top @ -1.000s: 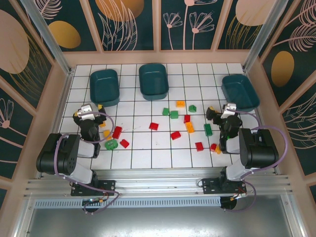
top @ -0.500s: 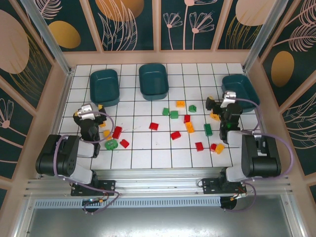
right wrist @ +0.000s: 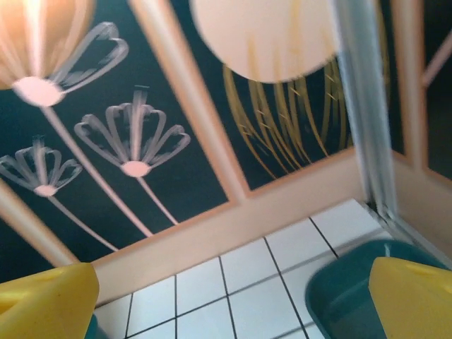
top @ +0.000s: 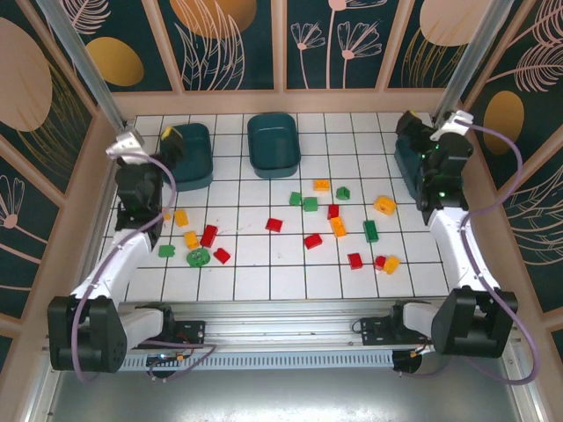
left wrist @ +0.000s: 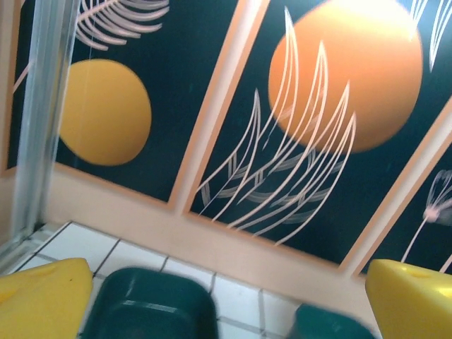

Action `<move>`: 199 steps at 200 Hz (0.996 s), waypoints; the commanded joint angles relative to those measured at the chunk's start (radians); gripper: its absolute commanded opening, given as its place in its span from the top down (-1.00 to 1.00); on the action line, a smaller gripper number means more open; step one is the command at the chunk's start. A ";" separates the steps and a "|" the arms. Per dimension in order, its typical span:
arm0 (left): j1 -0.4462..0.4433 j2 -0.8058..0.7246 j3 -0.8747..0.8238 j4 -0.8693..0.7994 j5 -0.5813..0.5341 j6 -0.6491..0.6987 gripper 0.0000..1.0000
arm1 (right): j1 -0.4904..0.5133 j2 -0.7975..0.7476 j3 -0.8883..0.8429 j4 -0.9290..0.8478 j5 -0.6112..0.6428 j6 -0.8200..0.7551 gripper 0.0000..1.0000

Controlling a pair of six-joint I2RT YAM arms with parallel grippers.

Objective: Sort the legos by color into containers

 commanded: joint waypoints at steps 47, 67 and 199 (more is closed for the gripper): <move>0.006 0.197 0.187 -0.420 0.047 -0.160 -0.95 | -0.111 0.339 0.217 -0.348 -0.145 -0.065 -0.64; 0.006 0.359 0.333 -0.564 0.062 -0.150 -0.74 | -0.108 0.452 0.318 -0.448 -0.182 -0.145 -0.44; 0.005 0.874 0.683 -0.726 0.377 -0.085 -0.32 | -0.100 0.838 0.500 -0.526 -0.158 -0.242 -0.01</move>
